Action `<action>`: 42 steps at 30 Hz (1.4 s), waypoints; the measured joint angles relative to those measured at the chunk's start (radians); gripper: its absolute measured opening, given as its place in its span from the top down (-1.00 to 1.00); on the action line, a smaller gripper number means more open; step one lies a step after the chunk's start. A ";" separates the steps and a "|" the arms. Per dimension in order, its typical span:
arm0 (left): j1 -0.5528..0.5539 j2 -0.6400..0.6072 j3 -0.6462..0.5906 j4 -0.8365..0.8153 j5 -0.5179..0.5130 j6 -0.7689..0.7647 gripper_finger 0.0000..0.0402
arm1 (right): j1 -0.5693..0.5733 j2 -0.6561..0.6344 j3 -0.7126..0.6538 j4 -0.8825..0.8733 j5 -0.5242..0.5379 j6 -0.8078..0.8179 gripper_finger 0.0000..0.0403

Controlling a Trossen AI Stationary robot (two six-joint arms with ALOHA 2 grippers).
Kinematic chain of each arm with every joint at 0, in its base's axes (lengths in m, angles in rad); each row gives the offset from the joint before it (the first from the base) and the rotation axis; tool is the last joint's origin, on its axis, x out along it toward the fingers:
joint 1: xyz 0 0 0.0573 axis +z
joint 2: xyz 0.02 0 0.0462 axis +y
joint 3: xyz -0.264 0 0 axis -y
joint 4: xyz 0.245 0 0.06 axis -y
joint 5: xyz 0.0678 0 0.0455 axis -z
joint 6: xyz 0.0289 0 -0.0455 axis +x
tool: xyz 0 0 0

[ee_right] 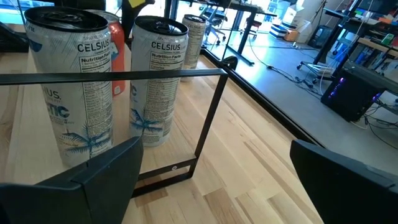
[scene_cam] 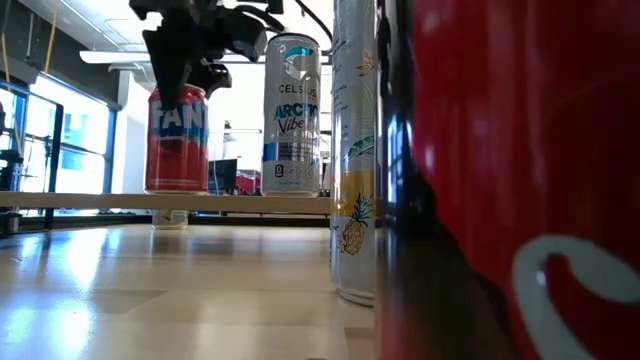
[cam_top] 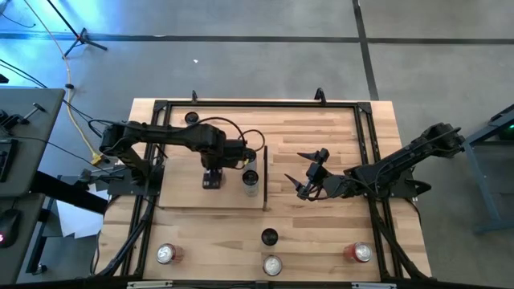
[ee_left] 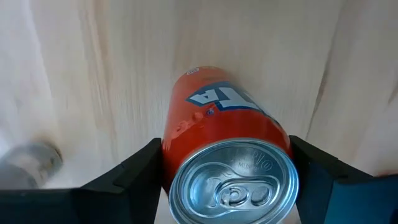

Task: Place canned beverage on shelf
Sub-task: Adjust the red soda can on the shelf

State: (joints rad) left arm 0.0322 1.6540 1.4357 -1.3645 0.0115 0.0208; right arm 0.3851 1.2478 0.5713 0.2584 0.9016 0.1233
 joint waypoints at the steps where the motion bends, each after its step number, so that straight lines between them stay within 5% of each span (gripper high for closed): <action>1: 0.000 0.000 0.000 0.000 0.002 0.042 -0.19 | 0.000 0.000 0.000 0.000 0.000 0.000 -0.95; 16: -0.002 0.001 0.020 0.007 0.003 0.493 -0.21 | 0.000 0.000 0.000 0.000 0.000 0.000 -0.95; 42: 0.054 0.033 0.072 0.033 0.002 0.628 -0.23 | 0.000 0.000 0.000 0.000 0.000 0.000 -0.95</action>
State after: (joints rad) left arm 0.0865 1.6871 1.5082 -1.3312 0.0132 0.6489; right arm 0.3847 1.2476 0.5713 0.2581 0.9016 0.1234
